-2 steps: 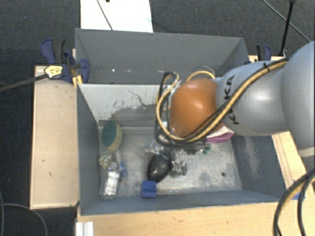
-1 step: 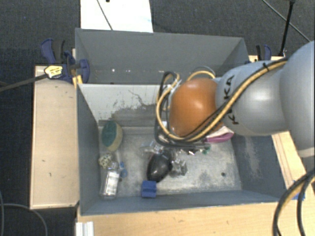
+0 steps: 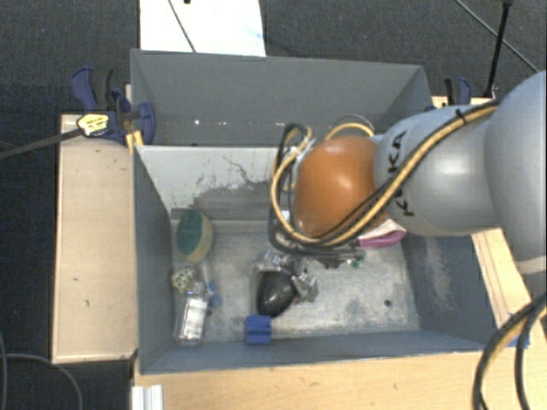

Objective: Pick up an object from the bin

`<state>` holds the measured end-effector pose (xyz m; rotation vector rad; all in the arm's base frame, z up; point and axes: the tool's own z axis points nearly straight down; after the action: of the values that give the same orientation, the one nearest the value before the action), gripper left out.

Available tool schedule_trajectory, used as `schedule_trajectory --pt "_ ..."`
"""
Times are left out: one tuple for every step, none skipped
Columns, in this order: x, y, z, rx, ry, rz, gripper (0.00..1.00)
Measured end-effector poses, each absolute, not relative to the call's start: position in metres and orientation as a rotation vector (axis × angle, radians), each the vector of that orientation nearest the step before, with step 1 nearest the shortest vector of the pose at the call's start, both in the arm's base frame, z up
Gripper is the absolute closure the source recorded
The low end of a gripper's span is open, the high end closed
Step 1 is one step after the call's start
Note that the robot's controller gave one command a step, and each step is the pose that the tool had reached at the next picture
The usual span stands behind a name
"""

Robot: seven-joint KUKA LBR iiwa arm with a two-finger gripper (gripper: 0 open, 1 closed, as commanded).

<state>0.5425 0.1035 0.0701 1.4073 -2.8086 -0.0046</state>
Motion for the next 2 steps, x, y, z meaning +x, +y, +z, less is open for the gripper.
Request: schedule_trajectory --pt "0.543 0.104 0.101 1.397 -2.82 0.0 1.0" --pt "0.544 0.104 0.125 1.383 -2.828 0.001 1.0"
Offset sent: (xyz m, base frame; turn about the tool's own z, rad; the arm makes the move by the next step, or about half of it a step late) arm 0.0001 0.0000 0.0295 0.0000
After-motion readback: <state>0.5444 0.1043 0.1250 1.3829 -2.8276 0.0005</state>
